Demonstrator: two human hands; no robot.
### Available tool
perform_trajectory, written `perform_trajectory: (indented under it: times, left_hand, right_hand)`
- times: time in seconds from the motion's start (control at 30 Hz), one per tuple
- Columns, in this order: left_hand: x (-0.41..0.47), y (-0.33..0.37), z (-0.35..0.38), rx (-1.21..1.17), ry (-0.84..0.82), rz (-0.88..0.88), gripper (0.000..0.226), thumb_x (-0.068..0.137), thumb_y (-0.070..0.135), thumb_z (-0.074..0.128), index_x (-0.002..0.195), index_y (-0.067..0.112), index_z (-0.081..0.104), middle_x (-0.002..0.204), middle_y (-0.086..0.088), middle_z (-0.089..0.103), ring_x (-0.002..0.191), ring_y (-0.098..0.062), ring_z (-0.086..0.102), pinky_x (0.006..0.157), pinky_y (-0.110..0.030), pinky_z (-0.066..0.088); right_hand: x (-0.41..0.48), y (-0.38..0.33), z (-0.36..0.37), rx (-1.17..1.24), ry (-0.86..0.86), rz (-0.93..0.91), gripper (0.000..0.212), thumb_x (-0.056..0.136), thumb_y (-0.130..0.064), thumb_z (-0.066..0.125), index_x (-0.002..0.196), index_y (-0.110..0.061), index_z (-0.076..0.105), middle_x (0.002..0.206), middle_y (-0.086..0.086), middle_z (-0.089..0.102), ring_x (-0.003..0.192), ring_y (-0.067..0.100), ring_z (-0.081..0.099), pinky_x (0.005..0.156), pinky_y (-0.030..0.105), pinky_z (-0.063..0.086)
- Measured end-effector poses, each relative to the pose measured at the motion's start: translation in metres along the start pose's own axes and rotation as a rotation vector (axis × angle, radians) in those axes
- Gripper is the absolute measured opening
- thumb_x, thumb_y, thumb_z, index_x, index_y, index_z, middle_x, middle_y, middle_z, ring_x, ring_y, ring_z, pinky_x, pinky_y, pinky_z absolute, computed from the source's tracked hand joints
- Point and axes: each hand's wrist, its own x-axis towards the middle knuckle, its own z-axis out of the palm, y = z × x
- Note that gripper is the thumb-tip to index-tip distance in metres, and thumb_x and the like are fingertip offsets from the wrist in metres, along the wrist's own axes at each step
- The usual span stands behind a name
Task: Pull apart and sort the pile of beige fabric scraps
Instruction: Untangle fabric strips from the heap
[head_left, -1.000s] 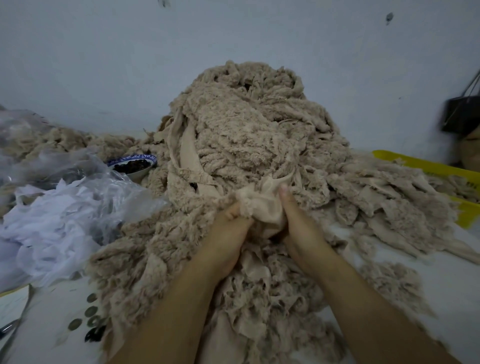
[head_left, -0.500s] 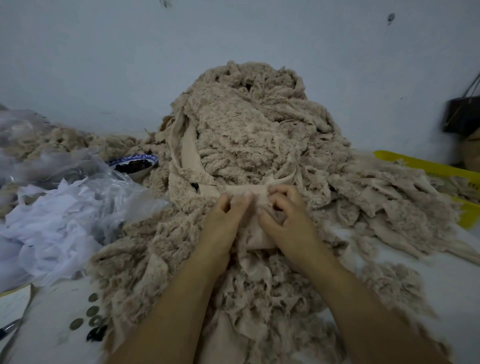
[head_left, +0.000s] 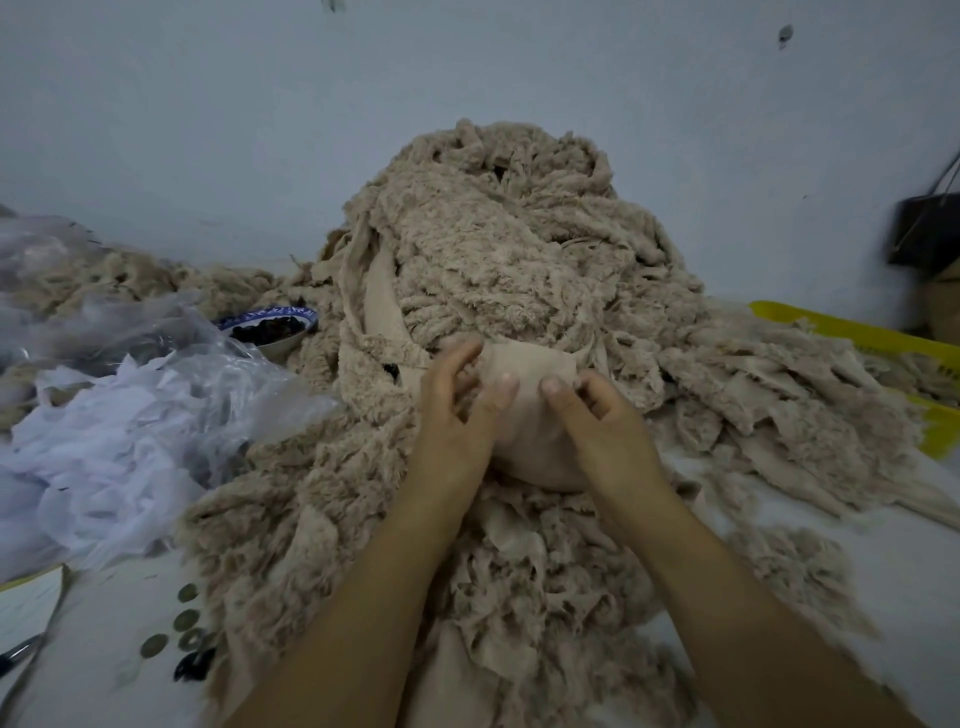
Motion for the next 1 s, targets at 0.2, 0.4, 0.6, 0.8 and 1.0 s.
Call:
perform_trajectory:
  times: [0.2, 0.4, 0.6, 0.8, 1.0]
  left_hand:
    - [-0.003, -0.005, 0.004, -0.035, 0.069, -0.157, 0.036, 0.085, 0.047, 0.070, 0.108, 0.020, 0.074, 0.101, 0.000, 0.078, 0.094, -0.016, 0.074, 0.082, -0.039, 0.060]
    - [0.006, 0.007, -0.012, -0.893, -0.012, -0.437, 0.045, 0.097, 0.032, 0.054, 0.129, 0.001, 0.059, 0.116, -0.019, 0.071, 0.102, -0.029, 0.072, 0.078, -0.039, 0.061]
    - [0.003, -0.001, -0.001, -0.581, 0.024, -0.322, 0.031, 0.087, 0.029, 0.068, 0.110, 0.010, 0.075, 0.111, -0.017, 0.074, 0.103, -0.029, 0.072, 0.080, -0.035, 0.061]
    - [0.003, -0.009, -0.001, -0.378, -0.010, -0.288, 0.030, 0.096, 0.046, 0.061, 0.101, 0.023, 0.080, 0.105, -0.007, 0.077, 0.098, -0.020, 0.074, 0.072, -0.027, 0.059]
    - [0.009, -0.020, 0.000, -0.160, 0.147, -0.303, 0.035, 0.104, 0.044, 0.046, 0.102, 0.024, 0.074, 0.093, 0.005, 0.077, 0.080, -0.008, 0.070, 0.067, -0.023, 0.052]
  right_hand:
    - [0.005, 0.000, -0.005, 0.202, 0.093, 0.076, 0.015, 0.097, -0.031, 0.062, 0.090, -0.040, 0.070, 0.093, -0.013, 0.074, 0.089, 0.008, 0.070, 0.073, 0.024, 0.056]
    - [0.001, 0.001, -0.003, 0.154, -0.068, 0.110, 0.045, 0.079, -0.070, 0.062, 0.109, -0.038, 0.065, 0.100, -0.007, 0.074, 0.070, 0.007, 0.061, 0.076, 0.031, 0.048]
    - [-0.006, 0.001, 0.008, 0.230, -0.224, 0.213, 0.035, 0.084, -0.048, 0.069, 0.108, -0.022, 0.065, 0.101, -0.003, 0.076, 0.091, 0.012, 0.073, 0.071, 0.023, 0.058]
    - [-0.008, 0.006, 0.007, 0.073, -0.249, 0.342, 0.013, 0.096, -0.025, 0.064, 0.103, -0.014, 0.068, 0.102, 0.011, 0.075, 0.094, 0.023, 0.072, 0.085, 0.044, 0.057]
    - [0.025, -0.004, -0.041, 0.733, 0.117, 0.066, 0.051, 0.103, -0.043, 0.044, 0.139, -0.007, 0.048, 0.128, 0.011, 0.064, 0.105, 0.022, 0.069, 0.075, 0.028, 0.056]
